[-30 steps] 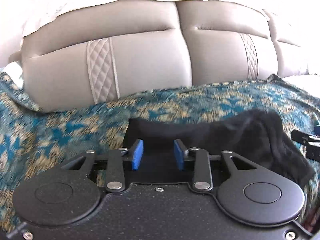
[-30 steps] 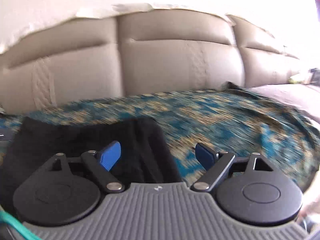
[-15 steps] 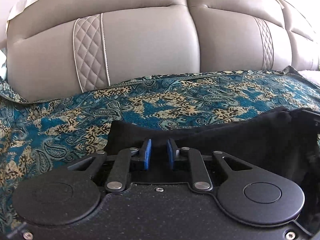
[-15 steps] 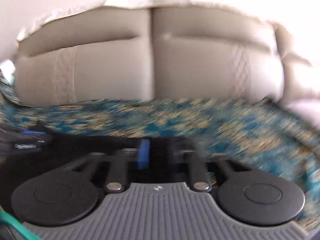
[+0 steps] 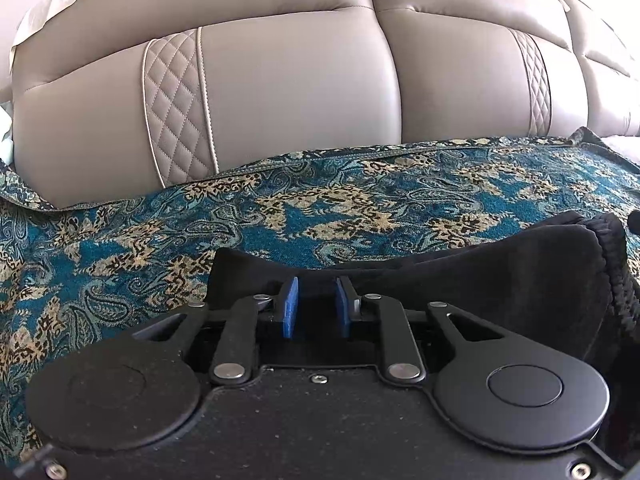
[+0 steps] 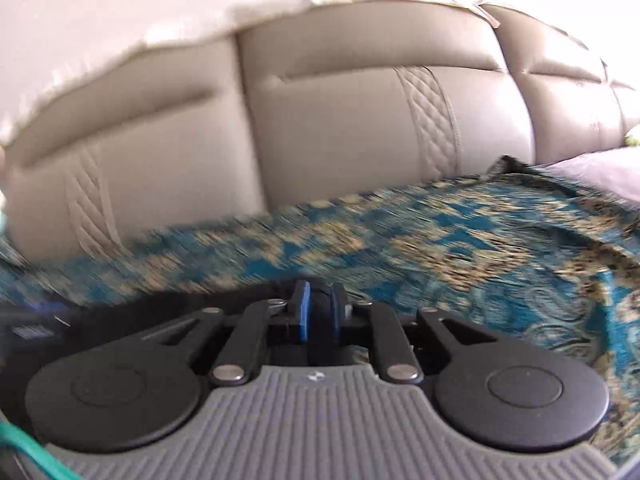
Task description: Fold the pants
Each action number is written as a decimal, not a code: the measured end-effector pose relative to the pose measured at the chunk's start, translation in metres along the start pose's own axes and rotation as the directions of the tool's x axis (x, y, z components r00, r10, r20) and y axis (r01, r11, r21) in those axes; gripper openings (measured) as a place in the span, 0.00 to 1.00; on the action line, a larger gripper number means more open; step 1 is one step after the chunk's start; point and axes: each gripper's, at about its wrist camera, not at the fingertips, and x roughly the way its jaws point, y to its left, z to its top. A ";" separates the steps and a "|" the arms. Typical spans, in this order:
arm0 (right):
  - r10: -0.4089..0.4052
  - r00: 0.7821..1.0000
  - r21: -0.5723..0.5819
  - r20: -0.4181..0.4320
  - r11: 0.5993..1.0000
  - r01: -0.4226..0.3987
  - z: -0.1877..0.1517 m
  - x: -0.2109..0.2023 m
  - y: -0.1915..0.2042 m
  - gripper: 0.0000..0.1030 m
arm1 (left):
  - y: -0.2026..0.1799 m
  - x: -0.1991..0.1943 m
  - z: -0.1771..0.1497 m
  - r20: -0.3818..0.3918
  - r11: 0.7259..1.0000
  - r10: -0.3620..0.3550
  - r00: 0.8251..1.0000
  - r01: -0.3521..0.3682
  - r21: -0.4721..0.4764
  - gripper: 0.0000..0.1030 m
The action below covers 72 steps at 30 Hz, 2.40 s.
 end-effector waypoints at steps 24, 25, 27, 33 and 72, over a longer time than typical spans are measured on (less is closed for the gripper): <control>-0.126 0.988 -0.284 -0.089 0.954 0.097 -0.028 0.020 0.040 0.56 | 0.029 -0.071 -0.021 0.060 0.998 -0.025 0.998 0.029 -0.060 0.45; -0.128 0.988 -0.279 -0.092 0.955 0.098 -0.027 0.020 0.038 0.56 | 0.033 -0.078 -0.028 0.059 0.997 -0.022 0.998 0.026 -0.067 0.46; -0.089 0.992 -0.230 -0.090 0.971 0.066 -0.024 0.011 0.030 0.56 | 0.038 -0.094 -0.043 0.054 0.997 -0.022 0.998 0.026 -0.075 0.46; 0.001 0.999 -0.163 -0.032 0.987 -0.006 -0.026 -0.041 0.025 0.61 | 0.029 -0.126 -0.086 0.033 0.999 -0.010 0.999 0.011 -0.034 0.48; 0.189 0.932 -0.130 -0.308 0.962 -0.238 -0.001 0.043 -0.023 0.90 | 0.086 -0.032 -0.030 -0.125 0.942 -0.200 0.972 0.156 -0.296 0.67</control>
